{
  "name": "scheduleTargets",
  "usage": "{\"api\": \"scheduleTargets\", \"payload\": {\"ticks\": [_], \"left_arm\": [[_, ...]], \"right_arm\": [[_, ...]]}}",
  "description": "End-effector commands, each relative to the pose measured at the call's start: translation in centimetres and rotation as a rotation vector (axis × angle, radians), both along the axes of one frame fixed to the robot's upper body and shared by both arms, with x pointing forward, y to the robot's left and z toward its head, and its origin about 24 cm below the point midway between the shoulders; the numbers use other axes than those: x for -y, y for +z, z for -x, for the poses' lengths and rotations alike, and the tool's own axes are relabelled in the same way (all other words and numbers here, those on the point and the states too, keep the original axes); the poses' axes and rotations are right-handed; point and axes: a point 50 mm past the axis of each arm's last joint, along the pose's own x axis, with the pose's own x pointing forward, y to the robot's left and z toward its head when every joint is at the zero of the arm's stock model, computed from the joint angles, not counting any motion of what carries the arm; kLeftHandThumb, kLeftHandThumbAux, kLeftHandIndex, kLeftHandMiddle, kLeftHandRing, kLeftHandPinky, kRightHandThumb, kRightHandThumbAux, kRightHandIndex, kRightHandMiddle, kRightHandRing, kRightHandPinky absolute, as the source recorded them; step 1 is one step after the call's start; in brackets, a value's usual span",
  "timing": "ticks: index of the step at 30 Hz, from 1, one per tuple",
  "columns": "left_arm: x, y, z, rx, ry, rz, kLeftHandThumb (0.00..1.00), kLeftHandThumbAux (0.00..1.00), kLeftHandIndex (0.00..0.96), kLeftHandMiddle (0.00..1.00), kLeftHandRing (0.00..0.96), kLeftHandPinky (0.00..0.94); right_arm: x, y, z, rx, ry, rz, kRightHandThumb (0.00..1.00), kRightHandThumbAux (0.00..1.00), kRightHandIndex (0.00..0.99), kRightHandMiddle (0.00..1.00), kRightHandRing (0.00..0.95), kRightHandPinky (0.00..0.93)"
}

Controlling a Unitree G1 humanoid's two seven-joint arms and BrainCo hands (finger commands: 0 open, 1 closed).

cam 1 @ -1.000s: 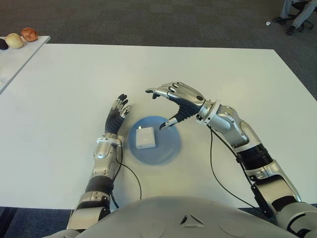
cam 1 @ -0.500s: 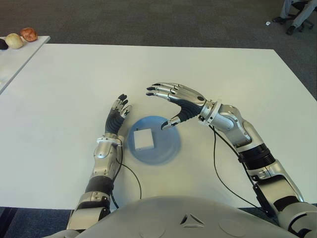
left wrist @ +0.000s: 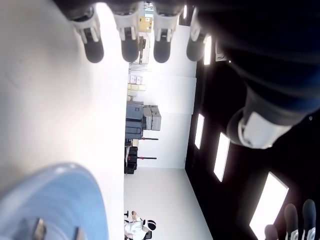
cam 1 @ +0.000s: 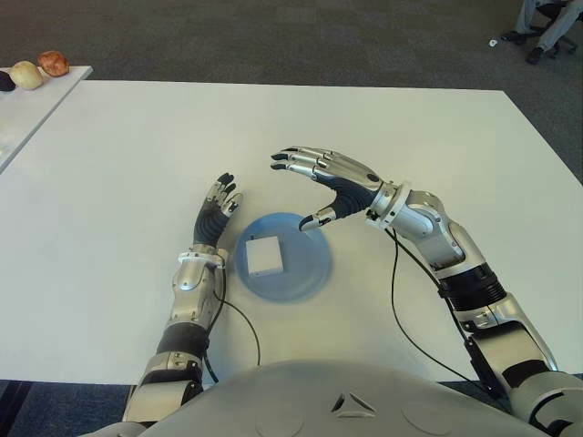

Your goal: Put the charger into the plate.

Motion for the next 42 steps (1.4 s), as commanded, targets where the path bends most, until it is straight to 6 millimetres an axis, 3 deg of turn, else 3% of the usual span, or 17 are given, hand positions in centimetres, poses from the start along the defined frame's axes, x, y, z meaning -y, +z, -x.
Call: {"api": "scheduleTargets", "payload": {"ticks": [1,6,7,11,18,22,25,35,42], "left_arm": [[0.4,-3.2,2.6,-0.191,0.014,0.028,0.000,0.551,0.016,0.079,0.068,0.076],[0.3,-3.2,2.6,-0.190,0.015,0.025,0.000,0.541,0.018,0.084,0.075,0.096],[0.3,-3.2,2.6,-0.188,0.014,0.028,0.000,0.539,0.018,0.084,0.076,0.099],[0.1,-3.2,2.6,-0.188,0.012,0.037,0.000,0.532,0.019,0.097,0.095,0.116],[0.1,-3.4,2.6,-0.193,0.014,0.039,0.000,0.548,0.018,0.102,0.096,0.104],[0.1,-3.4,2.6,-0.194,0.013,0.039,0.000,0.555,0.017,0.099,0.091,0.096],[0.1,-3.4,2.6,-0.197,0.013,0.038,0.000,0.555,0.016,0.096,0.087,0.094],[0.0,-3.4,2.7,-0.196,0.015,0.034,0.000,0.551,0.015,0.092,0.078,0.077],[0.0,-3.4,2.7,-0.197,0.014,0.035,0.000,0.550,0.010,0.085,0.066,0.063]], "right_arm": [[0.2,-0.4,-0.1,-0.028,-0.012,0.000,0.287,0.127,0.000,0.000,0.000,0.000],[0.4,-0.4,-0.5,-0.040,-0.047,-0.027,0.270,0.145,0.000,0.000,0.000,0.000],[0.6,-0.2,-1.5,-0.041,-0.074,-0.045,0.266,0.149,0.000,0.000,0.000,0.000],[0.6,0.4,-4.6,-0.086,-0.177,-0.173,0.210,0.253,0.000,0.000,0.000,0.000],[1.1,-0.1,-7.2,-0.217,-0.398,-0.499,0.156,0.469,0.000,0.000,0.000,0.000],[1.4,-0.4,-7.1,-0.314,-0.466,-0.733,0.135,0.550,0.000,0.000,0.000,0.000],[2.5,-2.2,-6.4,-0.389,-0.549,-0.849,0.117,0.602,0.000,0.000,0.000,0.000],[1.9,-7.5,-4.0,-0.600,-0.647,-1.056,0.052,0.703,0.000,0.003,0.000,0.000],[2.2,-9.8,-3.8,-0.716,-0.671,-1.084,0.039,0.742,0.006,0.018,0.000,0.000]]}}
